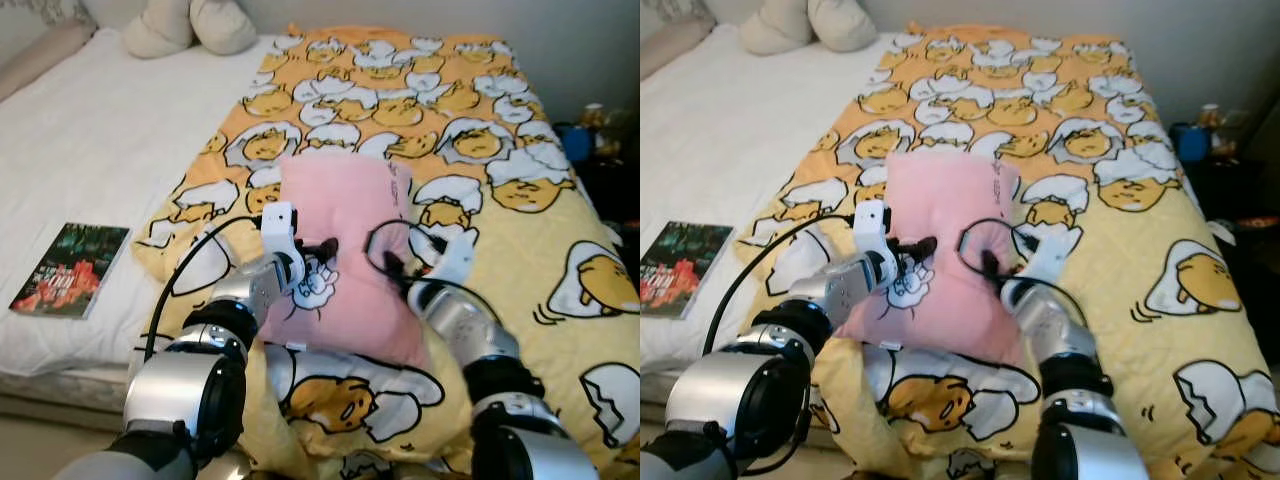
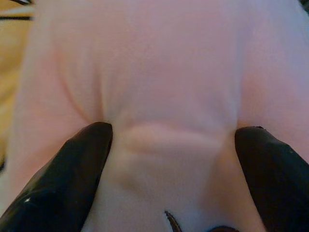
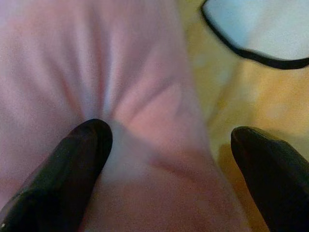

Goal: Clean up the room

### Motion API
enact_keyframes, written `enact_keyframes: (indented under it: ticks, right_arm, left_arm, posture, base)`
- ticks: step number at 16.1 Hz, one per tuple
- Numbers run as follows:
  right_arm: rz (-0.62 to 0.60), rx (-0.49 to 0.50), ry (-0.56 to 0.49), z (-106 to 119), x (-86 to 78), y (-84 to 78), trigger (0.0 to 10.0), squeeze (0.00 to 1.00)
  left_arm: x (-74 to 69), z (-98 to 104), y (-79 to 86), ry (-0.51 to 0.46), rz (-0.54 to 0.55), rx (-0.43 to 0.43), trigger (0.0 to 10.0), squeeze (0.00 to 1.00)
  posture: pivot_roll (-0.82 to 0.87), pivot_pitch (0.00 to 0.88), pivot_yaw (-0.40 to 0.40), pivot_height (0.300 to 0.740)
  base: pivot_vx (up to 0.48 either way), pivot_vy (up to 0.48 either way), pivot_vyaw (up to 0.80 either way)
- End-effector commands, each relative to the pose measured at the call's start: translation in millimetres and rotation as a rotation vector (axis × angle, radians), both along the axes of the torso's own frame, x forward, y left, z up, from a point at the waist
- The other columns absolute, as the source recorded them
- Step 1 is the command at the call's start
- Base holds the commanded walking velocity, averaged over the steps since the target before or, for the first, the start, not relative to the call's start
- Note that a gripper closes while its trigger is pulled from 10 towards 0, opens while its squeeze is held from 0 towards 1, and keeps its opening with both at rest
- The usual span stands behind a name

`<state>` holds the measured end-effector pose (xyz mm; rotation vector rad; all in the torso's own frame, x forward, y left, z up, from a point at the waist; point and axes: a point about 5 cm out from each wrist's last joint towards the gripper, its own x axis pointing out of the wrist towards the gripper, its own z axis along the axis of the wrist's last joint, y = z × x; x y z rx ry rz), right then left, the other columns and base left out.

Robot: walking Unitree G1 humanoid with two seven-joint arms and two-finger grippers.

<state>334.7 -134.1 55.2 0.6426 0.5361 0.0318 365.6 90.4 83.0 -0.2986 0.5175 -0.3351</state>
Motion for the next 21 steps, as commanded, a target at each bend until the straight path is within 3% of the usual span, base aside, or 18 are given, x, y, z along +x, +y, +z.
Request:
enact_keyframes:
  ticks: [1,3,4,5,8,9,12,15,18,21]
  right_arm:
    - [0.039,0.002,-0.008,3.3,3.0,9.9,10.0,0.0]
    - [0.069,0.029,0.002,1.0,3.0,22.1,9.8,0.0]
    - [0.082,0.035,0.008,-1.6,2.4,28.5,0.6,0.0]
    - [0.088,0.04,0.012,-3.1,1.9,33.6,0.0,0.0]
    - [0.088,0.034,0.007,-3.1,2.9,35.4,0.0,0.0]
    - [0.084,0.018,0.005,-7.0,0.9,32.3,0.0,0.0]
    - [0.078,-0.031,0.007,-16.6,-4.9,29.1,0.0,0.0]
    - [0.059,-0.094,0.03,-30.7,-14.6,16.1,0.0,0.0]
    - [0.043,-0.14,0.032,-34.2,-15.3,3.7,0.0,0.0]
    - [0.052,-0.159,0.014,-30.2,-10.2,1.4,0.0,0.0]
  left_arm:
    - [-8.3,-15.3,4.8,0.065,0.01,0.017,10.0,0.0]
    - [-19.4,-32.8,12.9,0.133,0.011,0.037,10.0,0.0]
    - [-26.4,-41.6,9.2,0.174,0.007,0.017,9.6,0.0]
    - [-32.7,-47.8,1.1,0.202,-0.015,-0.015,0.0,0.0]
    - [-40.2,-54.0,-10.9,0.211,-0.065,-0.023,0.0,0.0]
    - [-46.1,-61.0,-10.1,0.21,-0.094,0.01,0.0,0.0]
    - [-47.8,-63.1,-8.0,0.193,-0.087,0.002,0.0,0.0]
    - [-46.2,-61.2,-8.3,0.161,-0.072,-0.014,0.0,0.0]
    - [-35.3,-47.2,-8.5,0.087,-0.014,-0.123,0.0,0.0]
    - [-30.6,-41.6,-8.2,0.067,-0.017,-0.107,0.0,0.0]
  posture:
    - [-0.23,0.082,0.094,0.74]
    - [-0.21,0.09,0.093,0.74]
    - [-0.21,0.091,0.09,0.74]
    - [-0.2,0.091,0.088,0.74]
    - [-0.21,0.078,0.087,0.74]
    - [-0.21,0.053,0.095,0.74]
    - [-0.21,0.029,0.105,0.74]
    - [-0.21,0.033,0.102,0.74]
    - [-0.2,0.021,0.089,0.74]
    - [-0.2,0.0,0.08,0.74]
  base:
    - [0.0,0.0,0.0]
    - [0.0,0.0,0.0]
    - [0.0,0.0,0.0]
    - [0.0,0.0,0.0]
    - [0.0,0.0,0.0]
    - [0.0,0.0,0.0]
    - [0.0,0.0,0.0]
    - [0.0,0.0,0.0]
    - [0.0,0.0,0.0]
    - [0.0,0.0,0.0]
